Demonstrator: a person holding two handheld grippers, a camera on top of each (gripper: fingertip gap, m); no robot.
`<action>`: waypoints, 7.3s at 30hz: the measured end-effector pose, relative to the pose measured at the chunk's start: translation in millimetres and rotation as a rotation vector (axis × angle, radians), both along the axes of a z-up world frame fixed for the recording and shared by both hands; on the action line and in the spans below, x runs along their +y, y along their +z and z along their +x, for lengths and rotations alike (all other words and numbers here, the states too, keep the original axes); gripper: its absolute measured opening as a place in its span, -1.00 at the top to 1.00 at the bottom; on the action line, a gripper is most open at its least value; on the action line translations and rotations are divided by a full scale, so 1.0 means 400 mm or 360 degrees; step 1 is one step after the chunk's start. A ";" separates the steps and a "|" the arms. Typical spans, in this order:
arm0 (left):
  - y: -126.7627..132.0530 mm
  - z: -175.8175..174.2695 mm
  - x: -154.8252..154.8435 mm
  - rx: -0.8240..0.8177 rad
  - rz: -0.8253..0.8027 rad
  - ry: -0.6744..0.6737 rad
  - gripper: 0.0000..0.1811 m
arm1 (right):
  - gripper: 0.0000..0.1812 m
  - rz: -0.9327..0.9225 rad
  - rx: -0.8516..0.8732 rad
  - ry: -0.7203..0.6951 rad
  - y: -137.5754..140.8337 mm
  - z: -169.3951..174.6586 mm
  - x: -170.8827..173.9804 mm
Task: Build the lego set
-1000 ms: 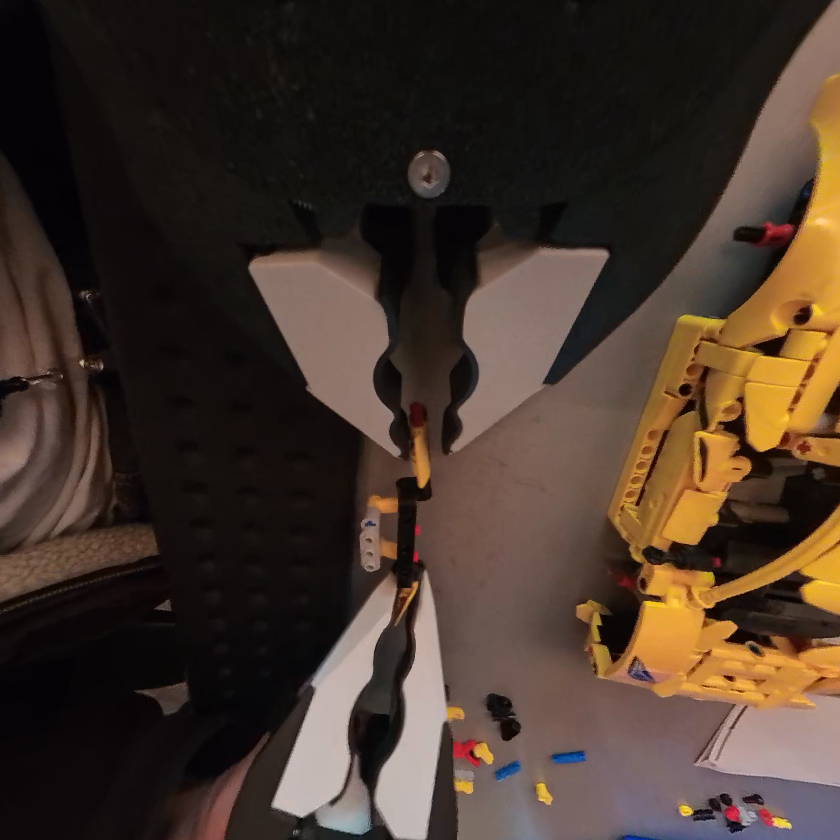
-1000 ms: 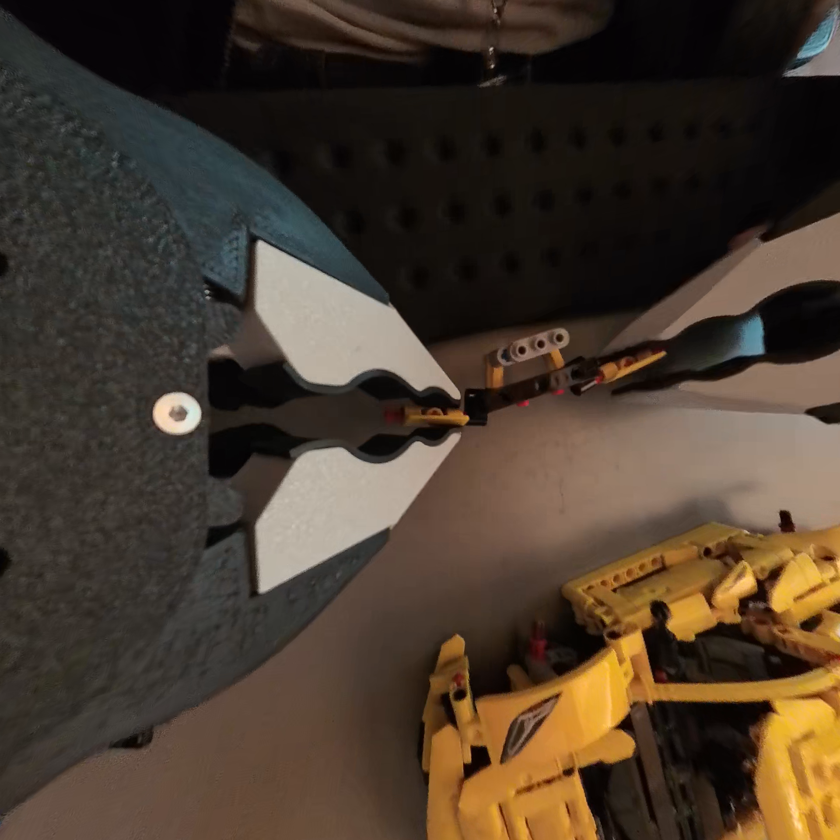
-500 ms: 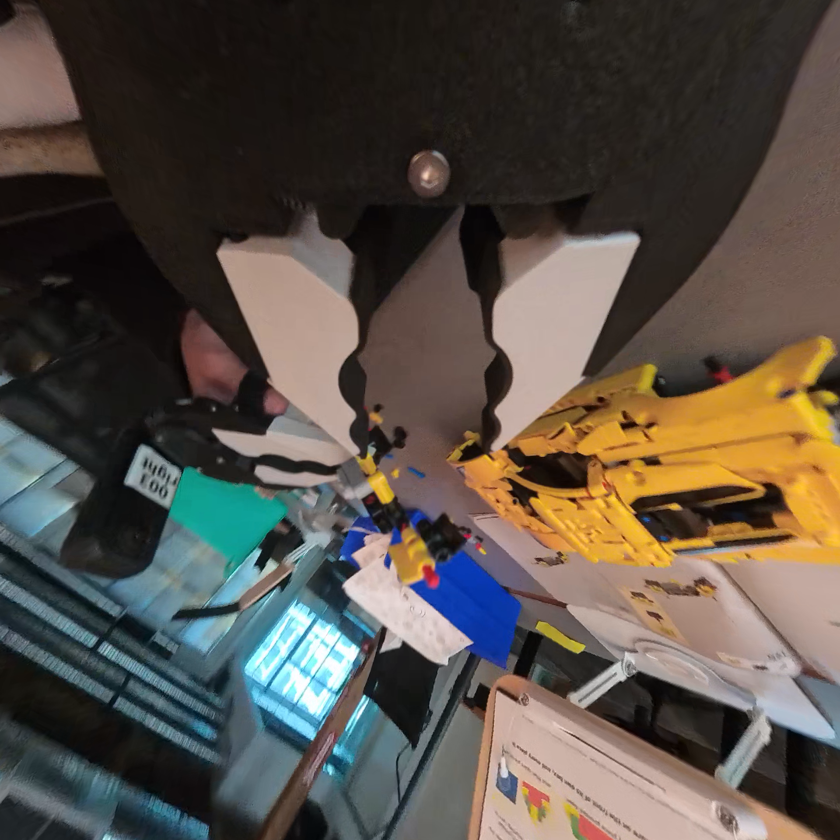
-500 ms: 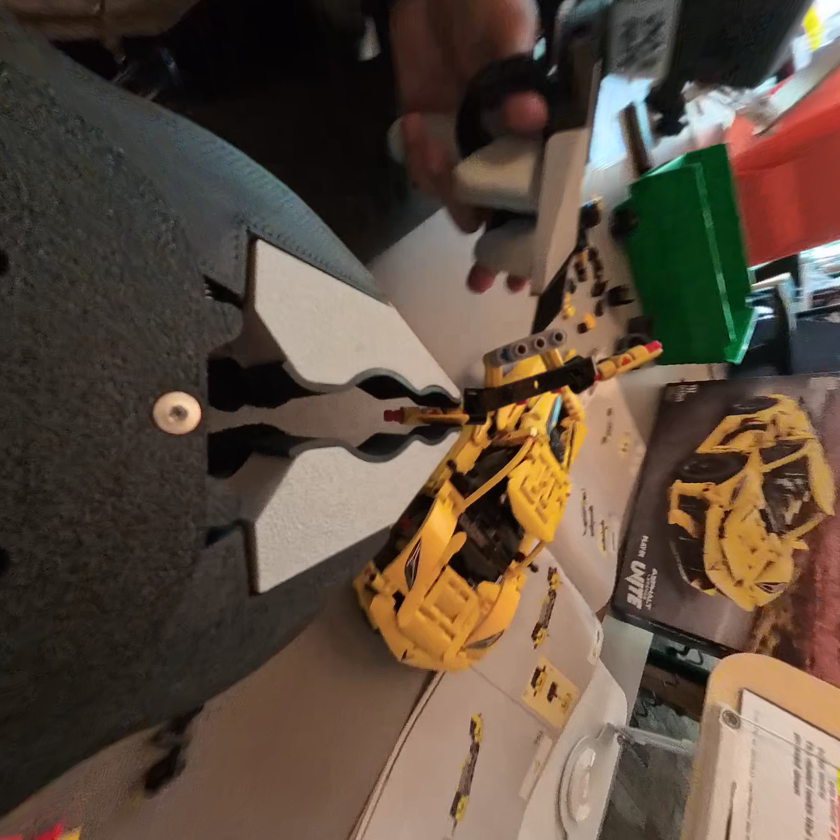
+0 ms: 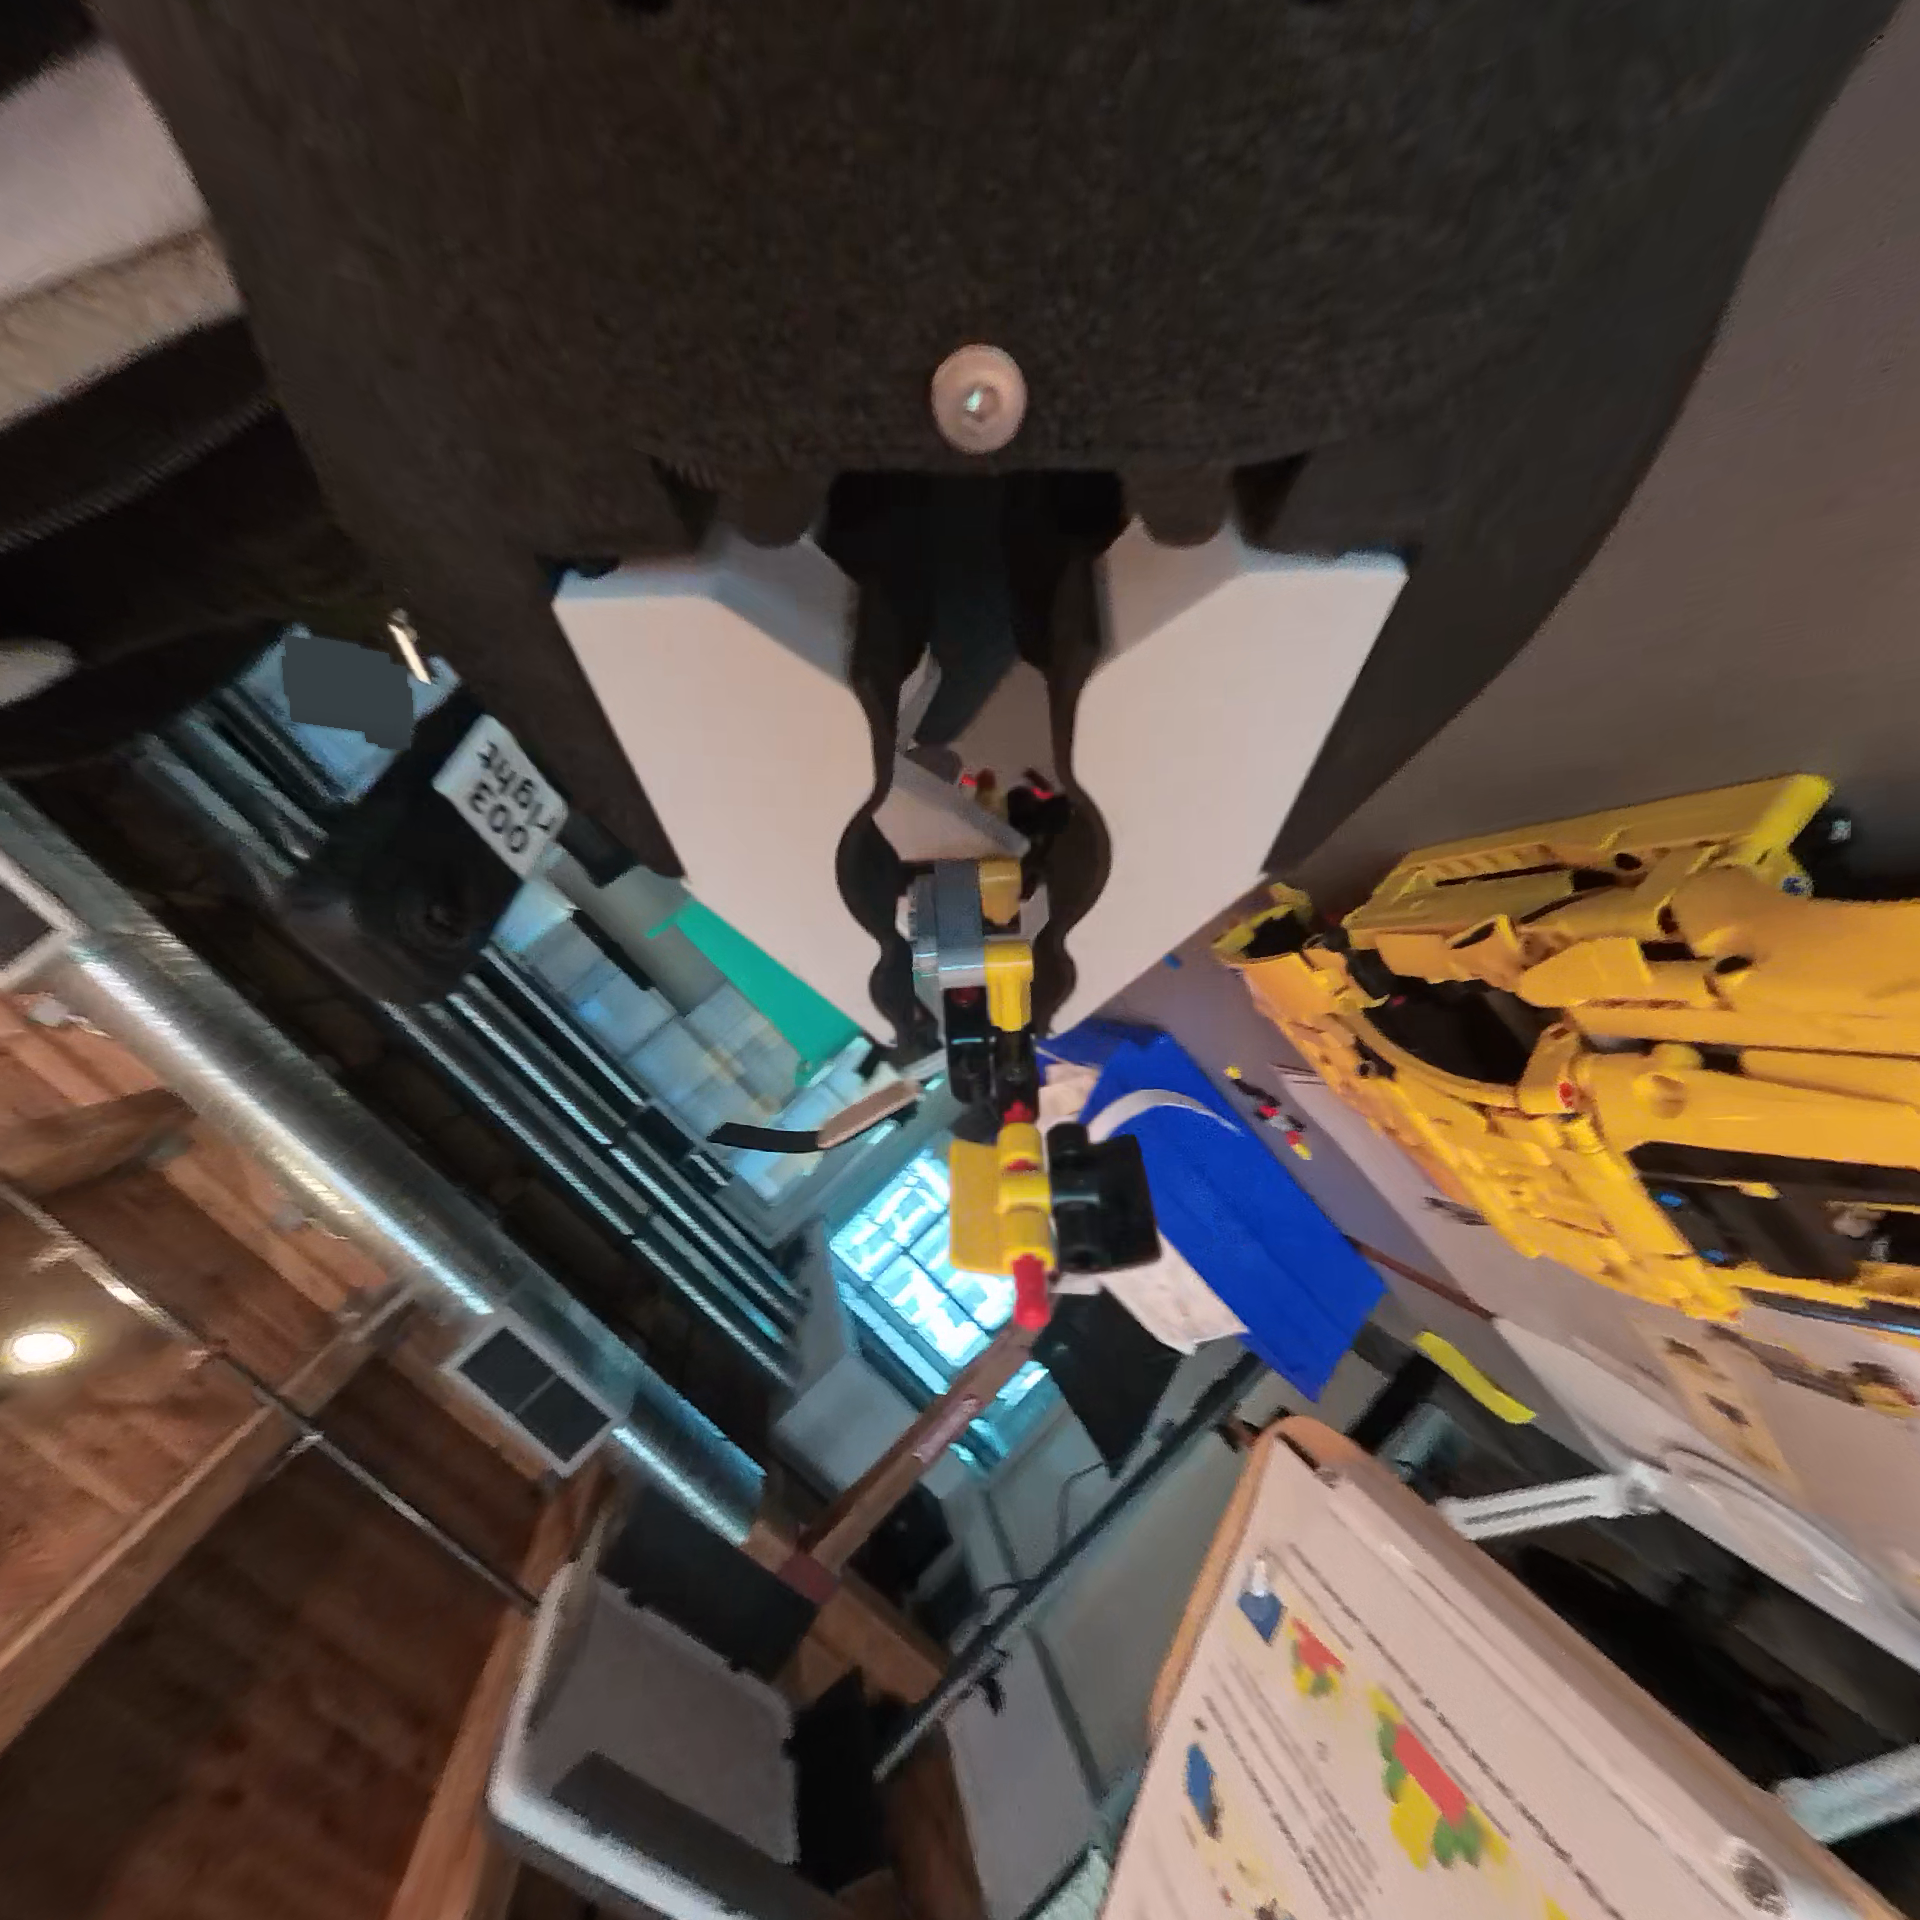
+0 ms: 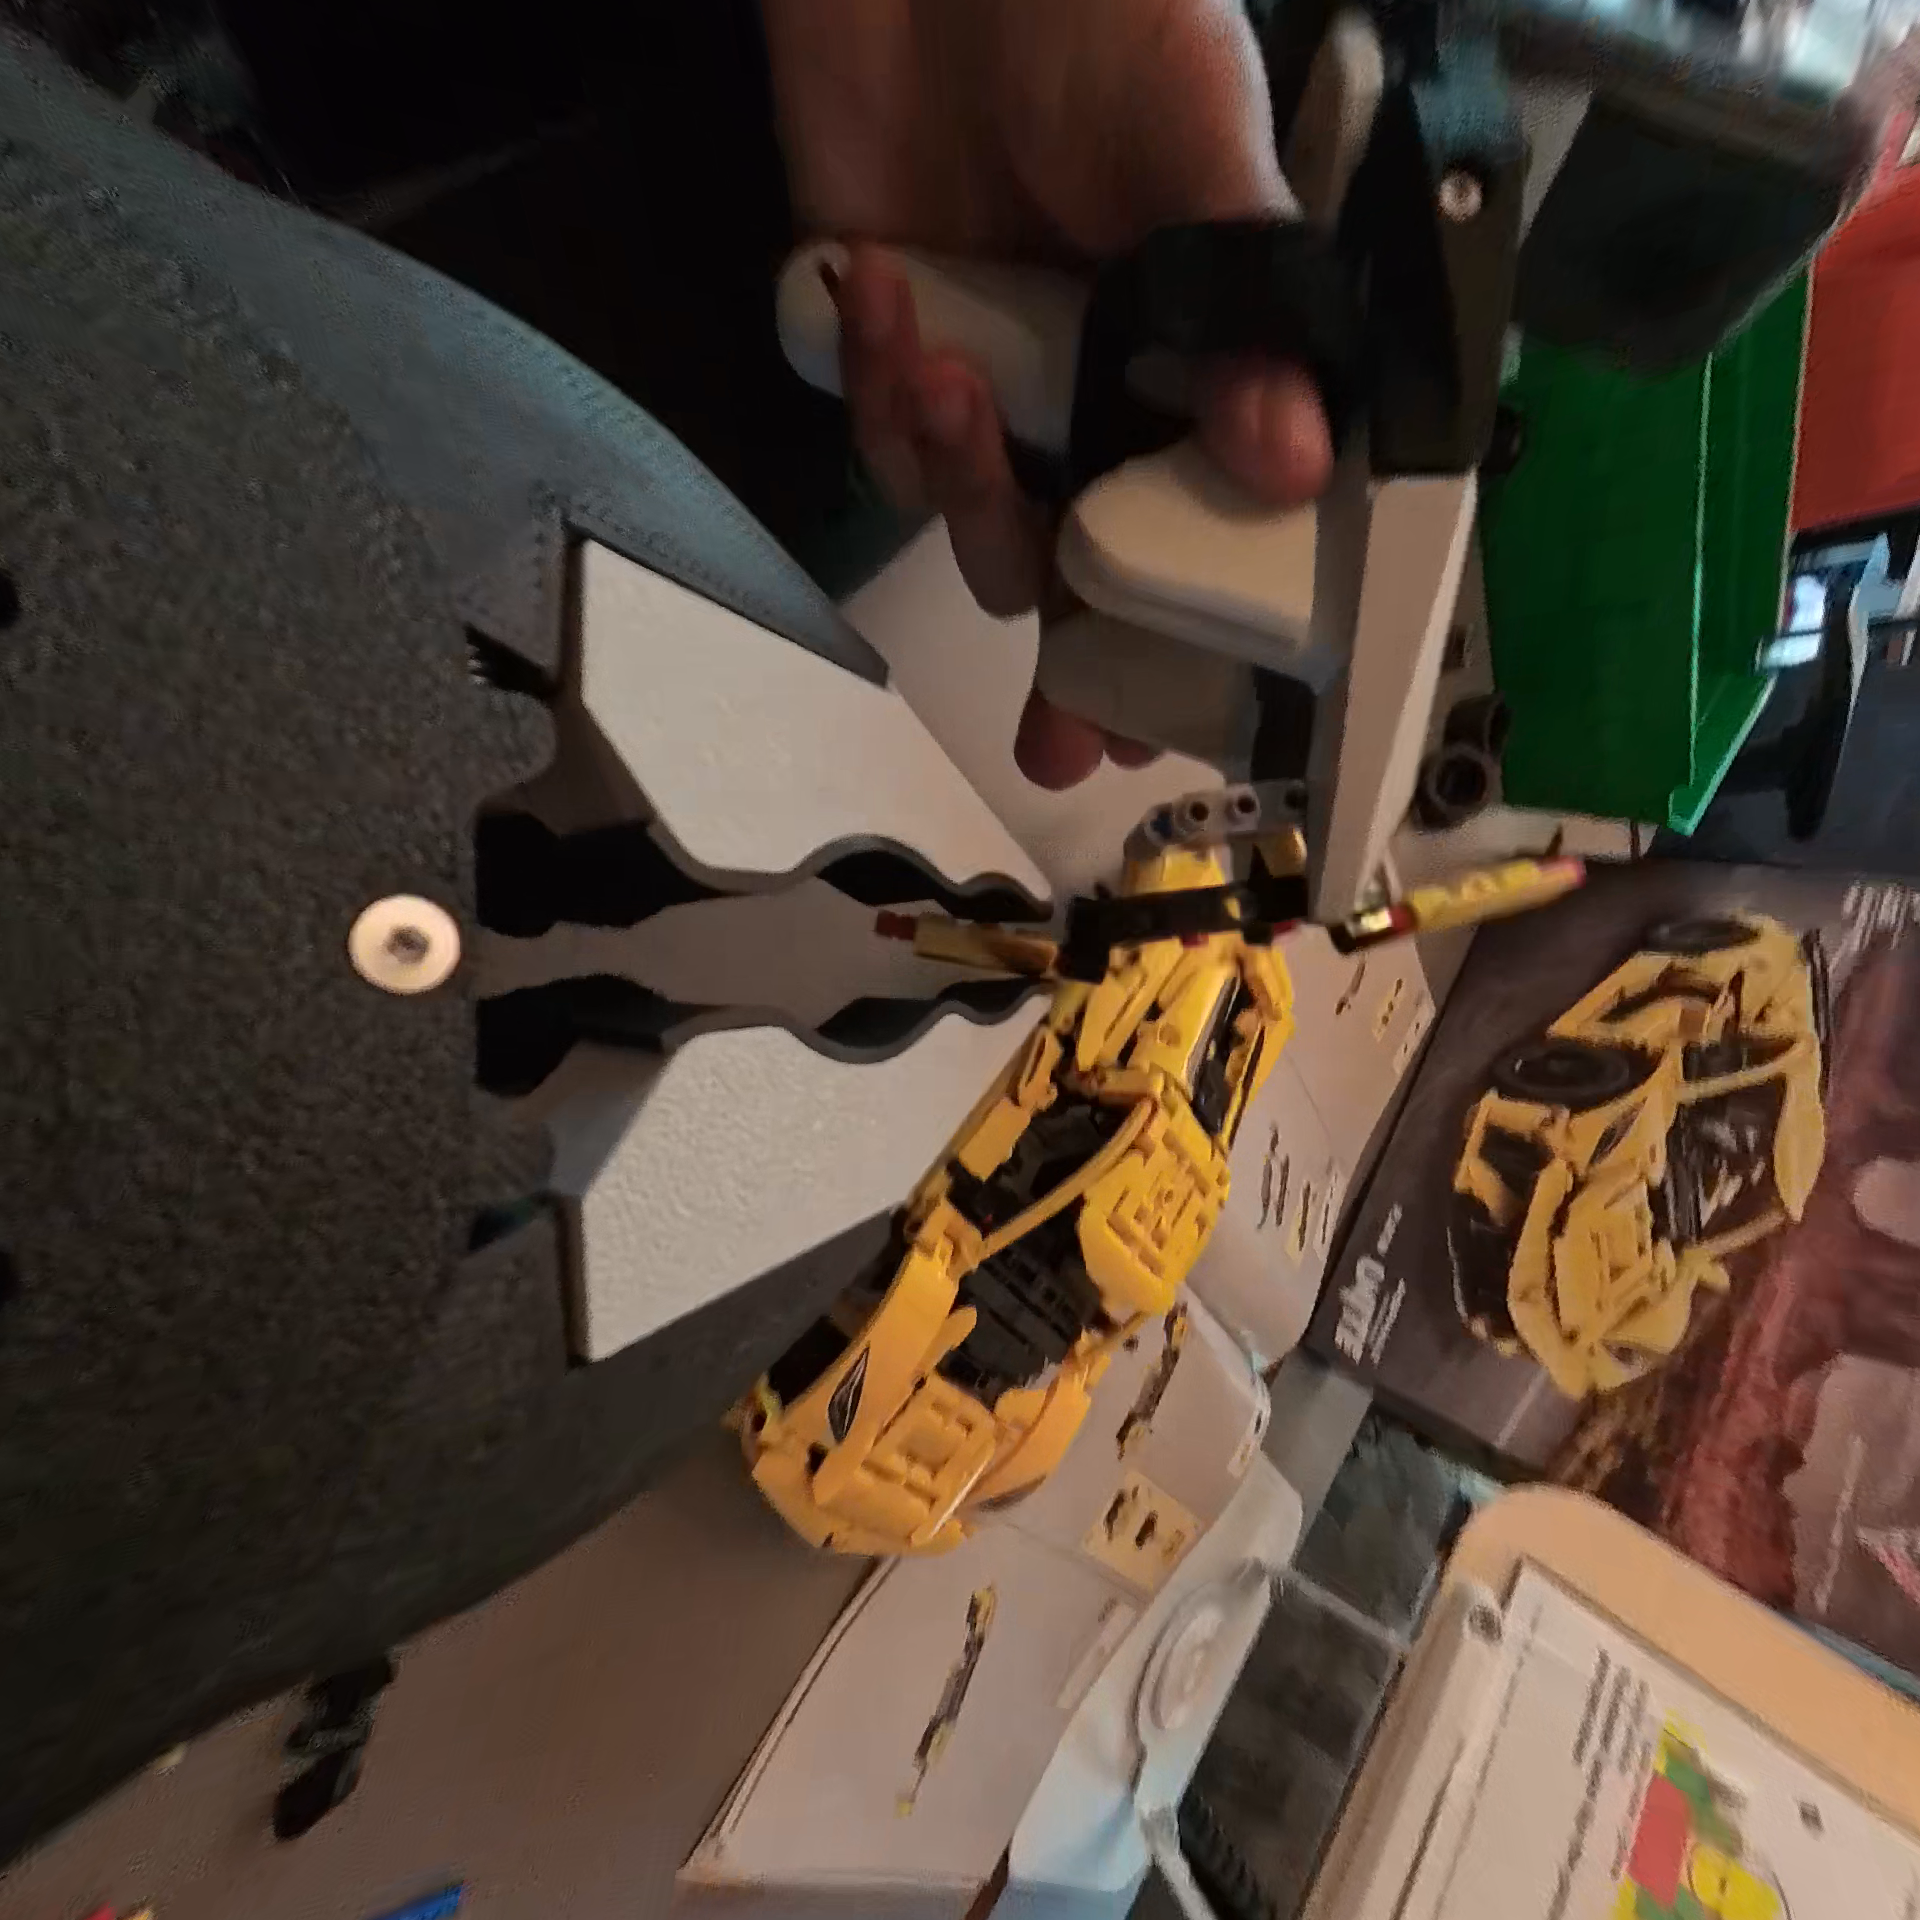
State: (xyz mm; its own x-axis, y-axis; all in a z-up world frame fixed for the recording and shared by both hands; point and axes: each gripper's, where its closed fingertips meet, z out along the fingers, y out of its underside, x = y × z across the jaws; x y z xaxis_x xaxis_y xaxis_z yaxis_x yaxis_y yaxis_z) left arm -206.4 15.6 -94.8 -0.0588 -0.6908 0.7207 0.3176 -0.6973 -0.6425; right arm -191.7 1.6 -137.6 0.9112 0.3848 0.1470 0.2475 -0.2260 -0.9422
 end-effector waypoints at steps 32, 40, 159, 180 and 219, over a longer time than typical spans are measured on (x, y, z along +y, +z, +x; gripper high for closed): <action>-0.011 -0.029 -0.098 -0.0234 -0.0723 -0.1524 0.84 | 0.48 0.0096 0.0152 0.1734 0.077 -0.079 0.018; -0.017 -0.029 -0.081 -0.0235 -0.0747 -0.1478 0.84 | 0.59 0.0067 0.0086 0.1628 0.072 -0.074 0.029; -0.089 -0.048 0.090 0.0171 -0.0229 -0.0458 0.82 | 0.86 0.0098 -0.0659 0.0927 -0.080 -0.045 0.027; -0.125 -0.018 0.031 0.0360 -0.0206 -0.0683 0.84 | 0.50 -0.0134 -0.1315 0.1250 -0.140 -0.062 0.006; -0.098 -0.052 0.128 0.0233 -0.0150 -0.0233 0.70 | 0.93 -0.0404 0.0007 0.0363 -0.067 -0.019 0.104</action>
State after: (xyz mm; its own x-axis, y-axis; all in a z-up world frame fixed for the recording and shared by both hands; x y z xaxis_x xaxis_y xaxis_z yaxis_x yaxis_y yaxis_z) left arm -227.1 66.9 -134.1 -0.0433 -0.6117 0.7899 0.1166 -0.7883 -0.6041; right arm -199.2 43.3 -164.6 0.7977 0.6028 0.0169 0.3149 -0.3925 -0.8642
